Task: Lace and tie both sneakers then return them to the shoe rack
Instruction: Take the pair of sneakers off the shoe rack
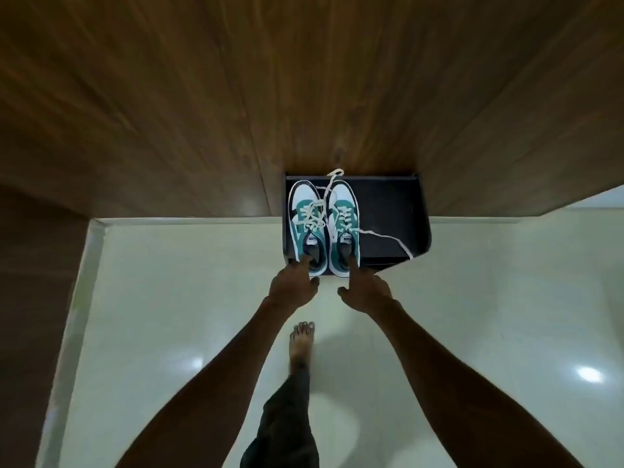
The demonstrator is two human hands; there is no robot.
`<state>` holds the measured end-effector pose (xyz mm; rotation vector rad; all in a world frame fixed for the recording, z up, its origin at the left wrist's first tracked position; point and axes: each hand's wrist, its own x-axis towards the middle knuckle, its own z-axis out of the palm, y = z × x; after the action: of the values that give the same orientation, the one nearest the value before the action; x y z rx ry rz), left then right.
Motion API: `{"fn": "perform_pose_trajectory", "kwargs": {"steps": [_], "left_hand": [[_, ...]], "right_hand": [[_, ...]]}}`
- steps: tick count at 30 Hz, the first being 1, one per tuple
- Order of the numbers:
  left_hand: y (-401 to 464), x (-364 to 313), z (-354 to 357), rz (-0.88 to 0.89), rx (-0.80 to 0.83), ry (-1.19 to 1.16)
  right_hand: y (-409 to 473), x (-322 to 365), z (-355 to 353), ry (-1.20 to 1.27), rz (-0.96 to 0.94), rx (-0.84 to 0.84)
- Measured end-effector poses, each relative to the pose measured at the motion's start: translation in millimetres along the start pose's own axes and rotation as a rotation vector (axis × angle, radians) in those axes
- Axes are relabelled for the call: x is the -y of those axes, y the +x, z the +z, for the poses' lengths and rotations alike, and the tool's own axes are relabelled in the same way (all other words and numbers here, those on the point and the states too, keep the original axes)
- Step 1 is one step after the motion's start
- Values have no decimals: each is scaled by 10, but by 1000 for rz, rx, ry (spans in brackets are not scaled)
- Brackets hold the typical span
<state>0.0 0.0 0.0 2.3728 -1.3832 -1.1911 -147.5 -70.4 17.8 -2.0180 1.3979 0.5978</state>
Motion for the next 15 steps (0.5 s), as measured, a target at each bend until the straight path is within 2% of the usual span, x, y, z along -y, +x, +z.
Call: {"fn": "perform_pose_trajectory", "kwargs": {"steps": [4,7,15], "left_hand": [[360,52,145,-70,150,77],[523,40,242,-106,131,40],[380,-139,299,12,-222,-110]], "right_hand": [[400,-6,26,10,90,128],[584,-65,32,32,132,158],[480,-195,126,28,46,-251]]}}
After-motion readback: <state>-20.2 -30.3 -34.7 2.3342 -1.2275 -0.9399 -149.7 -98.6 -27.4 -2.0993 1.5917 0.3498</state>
